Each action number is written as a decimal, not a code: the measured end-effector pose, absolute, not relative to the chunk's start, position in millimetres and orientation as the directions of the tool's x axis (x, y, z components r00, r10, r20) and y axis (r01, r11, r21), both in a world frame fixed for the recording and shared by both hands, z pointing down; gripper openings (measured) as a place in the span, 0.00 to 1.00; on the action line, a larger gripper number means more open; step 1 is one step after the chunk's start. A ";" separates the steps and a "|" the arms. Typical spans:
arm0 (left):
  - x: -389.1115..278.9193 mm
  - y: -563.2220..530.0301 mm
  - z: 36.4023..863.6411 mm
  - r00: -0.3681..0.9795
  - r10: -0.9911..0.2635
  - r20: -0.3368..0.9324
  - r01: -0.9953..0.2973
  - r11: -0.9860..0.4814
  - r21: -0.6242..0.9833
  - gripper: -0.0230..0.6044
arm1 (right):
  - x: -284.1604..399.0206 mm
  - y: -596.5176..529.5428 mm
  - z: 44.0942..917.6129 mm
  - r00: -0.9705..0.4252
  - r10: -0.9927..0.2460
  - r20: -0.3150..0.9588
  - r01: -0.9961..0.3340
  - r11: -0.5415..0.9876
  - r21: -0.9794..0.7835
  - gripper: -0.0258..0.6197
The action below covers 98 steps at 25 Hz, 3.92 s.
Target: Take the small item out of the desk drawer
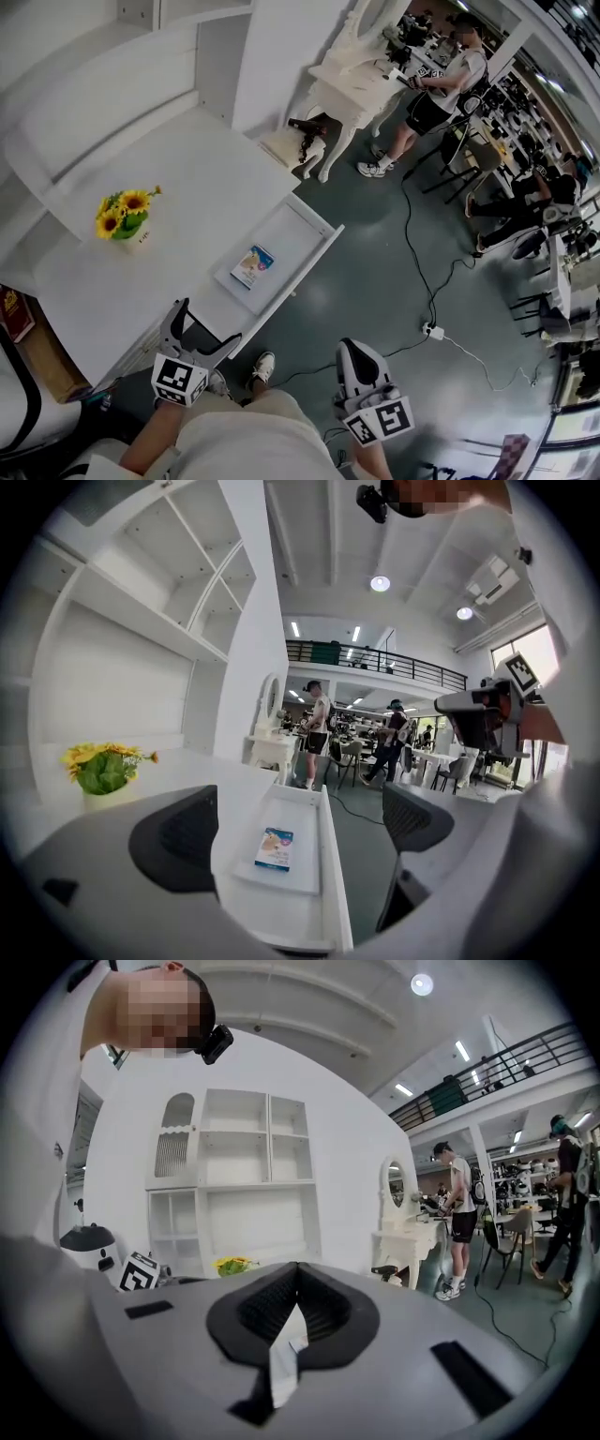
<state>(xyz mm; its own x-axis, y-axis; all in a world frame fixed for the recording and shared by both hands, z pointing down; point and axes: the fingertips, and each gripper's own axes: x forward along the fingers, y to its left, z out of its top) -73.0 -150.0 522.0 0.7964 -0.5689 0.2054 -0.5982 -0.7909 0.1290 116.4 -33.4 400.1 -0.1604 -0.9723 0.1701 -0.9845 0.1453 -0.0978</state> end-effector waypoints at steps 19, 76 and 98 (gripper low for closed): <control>29.9 -236.2 694.7 0.696 -0.502 0.513 -0.610 -0.790 0.055 0.88 | 204.3 -62.1 470.0 -0.180 -0.940 0.290 -0.974 0.129 -0.184 0.05; 113.1 -322.0 852.7 0.481 -0.251 0.840 -0.518 -0.854 0.041 0.74 | 284.1 -78.8 543.7 -0.136 -0.897 0.421 -0.970 0.035 -0.241 0.05; 119.9 -307.3 799.1 0.632 -0.349 0.692 -0.515 -0.856 0.039 0.74 | 260.2 -55.2 530.9 -0.130 -0.920 0.371 -0.973 0.046 -0.226 0.05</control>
<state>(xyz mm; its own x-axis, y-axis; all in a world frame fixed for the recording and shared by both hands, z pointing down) 119.9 -307.3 799.1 0.6317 -0.3488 0.6923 -0.5150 -0.8563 0.0385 260.2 -55.2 530.9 -0.1297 -0.9197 0.3706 -0.9730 0.0461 -0.2260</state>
